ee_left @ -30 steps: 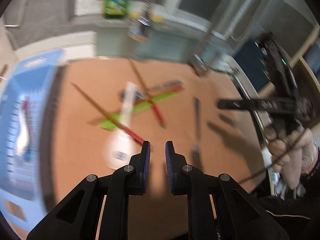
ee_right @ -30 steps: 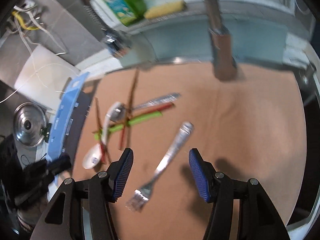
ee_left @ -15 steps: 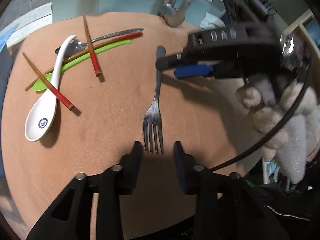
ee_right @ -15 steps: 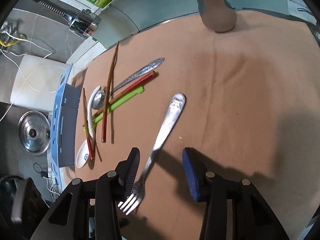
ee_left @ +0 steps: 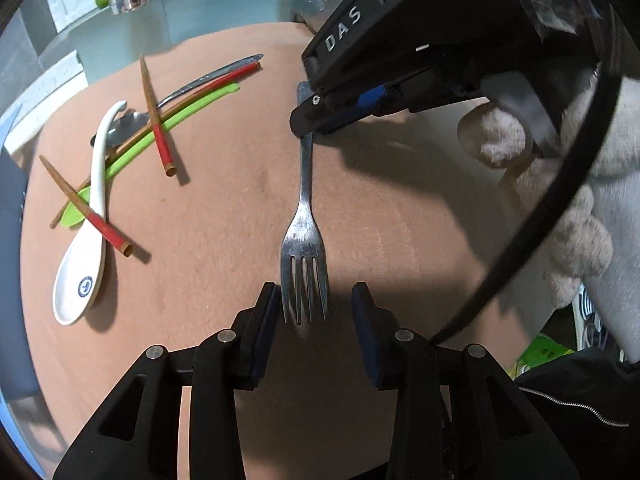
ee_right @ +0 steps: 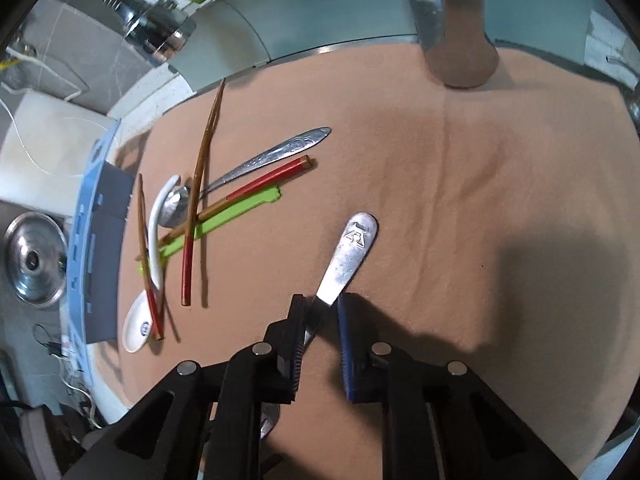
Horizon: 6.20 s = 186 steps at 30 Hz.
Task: Organize utensils
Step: 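Close the right tool on the silver fork handle, then carry the silver fork with the right tool into the blue basket and release it, then move both tools back over the mat toward the remaining chopsticks, then grasp a red-tipped chopstick at its red end with the right tool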
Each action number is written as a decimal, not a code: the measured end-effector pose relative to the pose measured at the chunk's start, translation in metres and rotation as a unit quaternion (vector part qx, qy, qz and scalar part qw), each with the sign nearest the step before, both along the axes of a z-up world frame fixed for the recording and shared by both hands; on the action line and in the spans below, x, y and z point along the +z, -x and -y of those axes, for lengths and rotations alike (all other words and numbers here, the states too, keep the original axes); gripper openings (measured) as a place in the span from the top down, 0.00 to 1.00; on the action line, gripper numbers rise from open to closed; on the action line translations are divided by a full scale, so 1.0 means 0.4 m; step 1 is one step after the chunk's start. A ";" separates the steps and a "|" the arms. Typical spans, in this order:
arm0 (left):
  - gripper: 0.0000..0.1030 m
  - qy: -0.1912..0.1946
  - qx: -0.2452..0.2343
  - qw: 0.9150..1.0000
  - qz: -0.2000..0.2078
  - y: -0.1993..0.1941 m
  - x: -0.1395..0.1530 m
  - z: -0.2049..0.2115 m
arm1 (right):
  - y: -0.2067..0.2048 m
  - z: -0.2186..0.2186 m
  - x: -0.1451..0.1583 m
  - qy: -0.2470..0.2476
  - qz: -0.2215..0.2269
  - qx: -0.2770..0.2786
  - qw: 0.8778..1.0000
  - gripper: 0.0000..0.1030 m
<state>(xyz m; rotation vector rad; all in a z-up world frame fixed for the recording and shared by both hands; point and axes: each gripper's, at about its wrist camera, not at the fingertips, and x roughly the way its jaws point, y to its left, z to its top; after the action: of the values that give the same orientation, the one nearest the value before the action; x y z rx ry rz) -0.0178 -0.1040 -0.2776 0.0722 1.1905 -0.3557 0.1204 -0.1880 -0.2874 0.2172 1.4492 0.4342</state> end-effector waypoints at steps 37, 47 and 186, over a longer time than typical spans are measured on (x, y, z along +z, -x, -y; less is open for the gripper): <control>0.79 0.132 0.020 0.991 -0.031 -0.047 0.047 -0.144 | -0.008 0.011 -0.034 -0.094 -0.059 -0.070 0.991 0.91; 0.79 0.125 0.020 0.992 -0.001 -0.030 0.119 -0.195 | 0.001 -0.016 0.031 -0.133 -0.047 -0.074 0.987 0.92; 0.63 0.071 0.153 0.986 -0.015 -0.242 0.050 -0.445 | -0.022 -0.263 0.008 -0.009 0.014 0.112 0.994 0.80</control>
<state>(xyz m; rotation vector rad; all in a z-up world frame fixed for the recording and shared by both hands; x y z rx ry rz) 0.0789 0.0742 -0.2578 -0.2386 1.1816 -0.1689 0.1293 -0.0829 -0.2842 0.0626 1.4489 0.6312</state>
